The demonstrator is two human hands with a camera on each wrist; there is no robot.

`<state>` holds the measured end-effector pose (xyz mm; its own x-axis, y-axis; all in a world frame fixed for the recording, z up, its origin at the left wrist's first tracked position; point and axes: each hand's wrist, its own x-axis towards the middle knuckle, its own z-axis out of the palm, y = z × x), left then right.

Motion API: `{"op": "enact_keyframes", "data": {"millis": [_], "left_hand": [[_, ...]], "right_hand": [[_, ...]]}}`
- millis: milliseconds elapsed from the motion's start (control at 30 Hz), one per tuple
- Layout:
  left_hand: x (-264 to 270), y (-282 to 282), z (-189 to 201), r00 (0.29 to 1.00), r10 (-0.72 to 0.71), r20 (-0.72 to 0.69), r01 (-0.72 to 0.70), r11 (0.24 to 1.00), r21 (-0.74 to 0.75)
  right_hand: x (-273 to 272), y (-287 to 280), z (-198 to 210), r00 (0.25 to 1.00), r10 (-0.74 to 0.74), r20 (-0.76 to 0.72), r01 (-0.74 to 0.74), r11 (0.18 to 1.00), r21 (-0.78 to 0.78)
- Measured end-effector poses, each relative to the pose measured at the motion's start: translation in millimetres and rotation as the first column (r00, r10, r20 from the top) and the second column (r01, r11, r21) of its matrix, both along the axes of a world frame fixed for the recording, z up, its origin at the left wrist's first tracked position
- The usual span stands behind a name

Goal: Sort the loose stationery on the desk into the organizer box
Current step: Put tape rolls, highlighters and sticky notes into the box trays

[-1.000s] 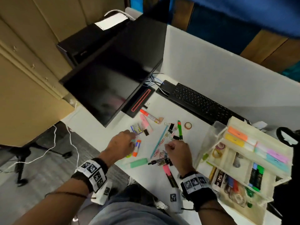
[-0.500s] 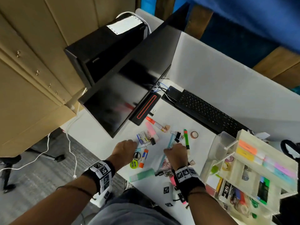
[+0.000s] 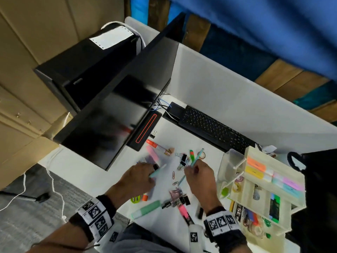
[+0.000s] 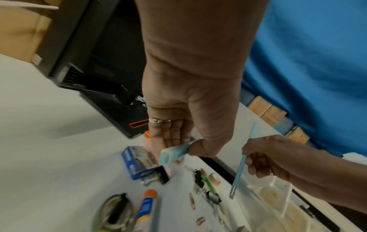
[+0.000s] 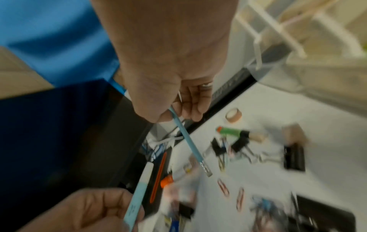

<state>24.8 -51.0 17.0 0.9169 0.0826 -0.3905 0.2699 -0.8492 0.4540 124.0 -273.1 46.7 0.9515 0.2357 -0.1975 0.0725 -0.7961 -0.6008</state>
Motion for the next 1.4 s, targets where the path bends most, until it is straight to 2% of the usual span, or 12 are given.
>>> {"op": "enact_keyframes", "data": {"millis": [133, 300, 333, 400, 467, 533, 667, 800, 967, 1067, 1267, 1400], "left_hand": [[30.3, -25.6, 20.7, 0.993, 0.029, 0.115, -0.014, 0.991, -0.13], [61.0, -68.8, 37.2, 0.97, -0.006, 0.243, 0.059, 0.976, -0.211], [65.8, -78.1, 40.4, 0.962, -0.018, 0.273, 0.082, 0.971, -0.226], [75.7, -96.4, 49.8, 0.948, -0.027, 0.318, 0.113, 0.961, -0.254], [84.7, -114.3, 58.7, 0.931, -0.021, 0.365, 0.134, 0.948, -0.287], [94.1, -131.0, 68.2, 0.915, -0.02, 0.403, 0.148, 0.946, -0.287], [112.4, -161.1, 91.5, 0.9, -0.075, 0.429, 0.194, 0.951, -0.241], [131.0, -187.2, 109.9, 0.888, -0.121, 0.443, 0.207, 0.966, -0.152], [158.0, -220.0, 124.0, 0.871, -0.198, 0.449, 0.225, 0.974, -0.006], [179.2, -243.0, 126.8, 0.856, -0.276, 0.437, 0.267, 0.96, 0.083], [227.0, -290.9, 119.1, 0.827, -0.433, 0.357, 0.344, 0.894, 0.288], [244.5, -310.0, 109.0, 0.823, -0.48, 0.303, 0.36, 0.854, 0.376]], "right_hand": [[17.8, -52.9, 47.6, 0.991, -0.126, 0.037, 0.116, 0.972, 0.202], [53.2, -137.1, 104.1, 0.939, -0.23, 0.255, 0.143, 0.938, 0.317], [64.0, -156.7, 112.2, 0.915, -0.215, 0.341, 0.123, 0.955, 0.271], [90.4, -197.7, 116.1, 0.866, -0.14, 0.48, 0.114, 0.99, 0.082], [120.0, -237.1, 101.0, 0.868, -0.085, 0.489, 0.139, 0.987, -0.075], [145.5, -264.6, 76.1, 0.9, -0.045, 0.435, 0.135, 0.975, -0.177], [167.7, -280.1, 41.1, 0.946, 0.0, 0.325, 0.078, 0.971, -0.225], [170.2, -281.3, 26.8, 0.934, 0.052, 0.353, 0.03, 0.975, -0.222], [172.7, -296.4, 16.5, 0.916, -0.217, 0.337, 0.256, 0.964, -0.075], [172.2, -306.9, 18.0, 0.89, -0.321, 0.325, 0.352, 0.935, -0.04], [158.2, -308.2, 22.2, 0.847, -0.367, 0.385, 0.412, 0.91, -0.041], [141.5, -314.1, 23.2, 0.83, -0.379, 0.41, 0.387, 0.92, 0.067]]}}
